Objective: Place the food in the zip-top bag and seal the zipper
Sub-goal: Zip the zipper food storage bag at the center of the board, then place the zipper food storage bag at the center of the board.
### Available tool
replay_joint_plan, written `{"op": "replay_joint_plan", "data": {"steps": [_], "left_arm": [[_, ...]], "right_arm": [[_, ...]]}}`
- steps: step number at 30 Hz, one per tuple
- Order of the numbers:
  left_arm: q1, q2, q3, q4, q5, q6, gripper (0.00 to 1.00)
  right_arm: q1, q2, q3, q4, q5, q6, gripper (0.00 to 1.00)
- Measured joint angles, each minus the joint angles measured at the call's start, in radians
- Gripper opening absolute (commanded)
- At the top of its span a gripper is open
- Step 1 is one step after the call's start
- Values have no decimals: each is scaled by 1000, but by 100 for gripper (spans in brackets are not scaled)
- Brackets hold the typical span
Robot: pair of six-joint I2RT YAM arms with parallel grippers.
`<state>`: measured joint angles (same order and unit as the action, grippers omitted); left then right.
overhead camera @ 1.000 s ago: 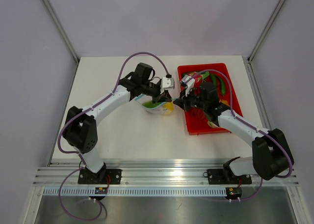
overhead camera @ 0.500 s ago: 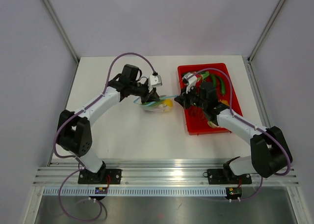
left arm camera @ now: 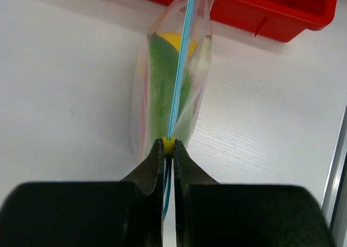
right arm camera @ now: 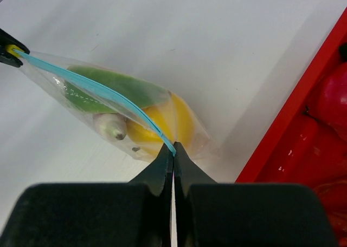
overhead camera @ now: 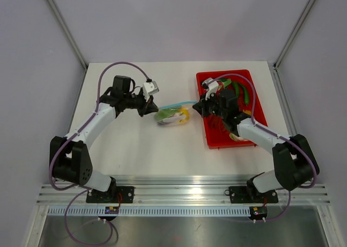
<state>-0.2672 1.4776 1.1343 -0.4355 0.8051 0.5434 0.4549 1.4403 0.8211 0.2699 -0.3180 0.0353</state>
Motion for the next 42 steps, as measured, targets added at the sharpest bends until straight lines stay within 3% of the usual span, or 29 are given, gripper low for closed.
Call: {"op": "replay_joint_plan", "data": {"steps": [10,24,38,39,40,41,42], "left_arm": [[97,-100,-107,19,-15,-23,0],[129,-101,-135,63,-9,-75,0],[190,38,52,217,-125,-185,0],[195,38,52,223,-129,-196,3],[198,38,51,229,-132,-204,12],[201,36,48,232,-135,-214,37],[204,32,42,233,-138,-218,48]], "right_arm": [[-2,26,6,30,31,45,0],[-2,65,42,49,9,59,0],[-27,348,471,31,-68,-42,2],[-27,359,481,29,-84,-54,6],[-26,363,483,24,-97,-66,11],[-22,365,480,12,-109,-82,18],[-17,364,468,7,-115,-95,27]]}}
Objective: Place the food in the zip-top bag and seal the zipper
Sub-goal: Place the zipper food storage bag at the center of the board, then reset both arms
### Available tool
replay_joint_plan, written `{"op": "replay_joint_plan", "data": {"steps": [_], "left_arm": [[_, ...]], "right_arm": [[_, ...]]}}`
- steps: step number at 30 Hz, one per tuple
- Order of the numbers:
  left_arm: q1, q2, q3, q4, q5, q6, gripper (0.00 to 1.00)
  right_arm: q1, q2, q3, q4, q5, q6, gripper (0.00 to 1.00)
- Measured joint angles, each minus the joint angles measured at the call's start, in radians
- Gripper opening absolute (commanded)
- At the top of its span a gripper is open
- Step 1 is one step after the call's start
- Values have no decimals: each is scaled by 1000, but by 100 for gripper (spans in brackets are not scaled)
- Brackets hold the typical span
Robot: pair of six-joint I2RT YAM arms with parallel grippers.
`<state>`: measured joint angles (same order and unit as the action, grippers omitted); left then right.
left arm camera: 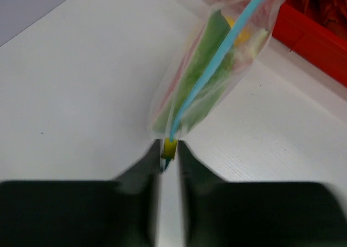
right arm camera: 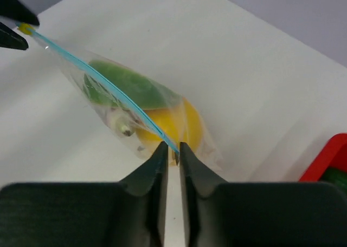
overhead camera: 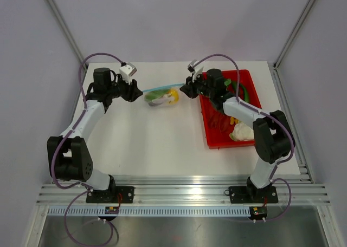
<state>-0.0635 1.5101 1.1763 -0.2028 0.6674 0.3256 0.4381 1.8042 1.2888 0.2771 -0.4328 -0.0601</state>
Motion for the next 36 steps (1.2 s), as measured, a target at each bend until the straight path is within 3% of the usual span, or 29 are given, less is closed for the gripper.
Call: {"op": "replay_joint_plan", "data": {"steps": [1,2,3,9,15,18,26,36], "left_arm": [[2,-11,-15,3,-6,-15,63],[3,-33,-42,2,-10,-34,99],[4,-58,-68,-5,-13,-50,99],[3,-230,-164,-34,-43,-145,99],[3,-337,-124,-24,-97,-265,99],[3,-346,-81,-23,-139,-359,99],[3,-358,-95,-63,-236,-581,99],[3,-482,-137,-306,-404,-658,99]], "right_arm": [[11,-9,-34,11,-1,-16,37],[28,-26,-81,12,4,-29,44],[50,-45,-133,9,9,-42,56],[185,-162,-410,-16,53,-71,65],[173,-324,-438,-76,214,-73,73],[171,-394,-402,-138,332,-17,99],[142,-446,-260,-428,724,233,100],[142,-638,-332,-654,940,439,99]]}}
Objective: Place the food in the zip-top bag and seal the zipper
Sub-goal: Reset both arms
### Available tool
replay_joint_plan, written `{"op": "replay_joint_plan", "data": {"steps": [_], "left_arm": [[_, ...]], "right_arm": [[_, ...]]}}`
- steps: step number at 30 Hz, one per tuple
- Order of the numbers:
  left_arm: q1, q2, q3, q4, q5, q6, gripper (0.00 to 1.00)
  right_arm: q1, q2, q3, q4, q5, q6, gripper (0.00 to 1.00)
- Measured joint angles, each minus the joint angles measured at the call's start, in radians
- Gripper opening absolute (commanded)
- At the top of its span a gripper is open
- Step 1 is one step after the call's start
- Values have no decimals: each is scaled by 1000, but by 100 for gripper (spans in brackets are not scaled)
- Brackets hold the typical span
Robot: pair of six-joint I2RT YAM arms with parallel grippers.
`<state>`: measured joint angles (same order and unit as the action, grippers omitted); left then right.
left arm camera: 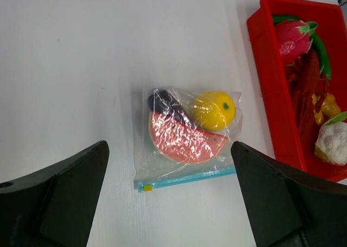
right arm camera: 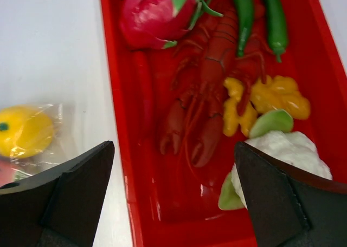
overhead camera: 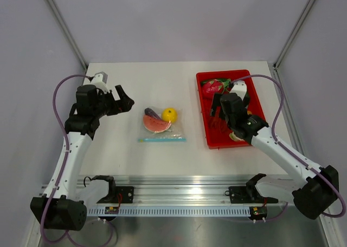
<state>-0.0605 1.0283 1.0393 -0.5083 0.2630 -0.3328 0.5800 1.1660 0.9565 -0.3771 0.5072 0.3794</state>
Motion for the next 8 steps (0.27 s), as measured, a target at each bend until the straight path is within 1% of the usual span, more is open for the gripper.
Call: {"op": "replay_joint_plan", "data": {"steps": [5,8], "left_arm": [[0,-60,-92,-53,-22,0,99],[0,-63,-109,-91,-44,1,99]], "right_arm": [[0,-45,-24,-88,120,37,100],[0,-76,-54,-113,153,58,100]]}}
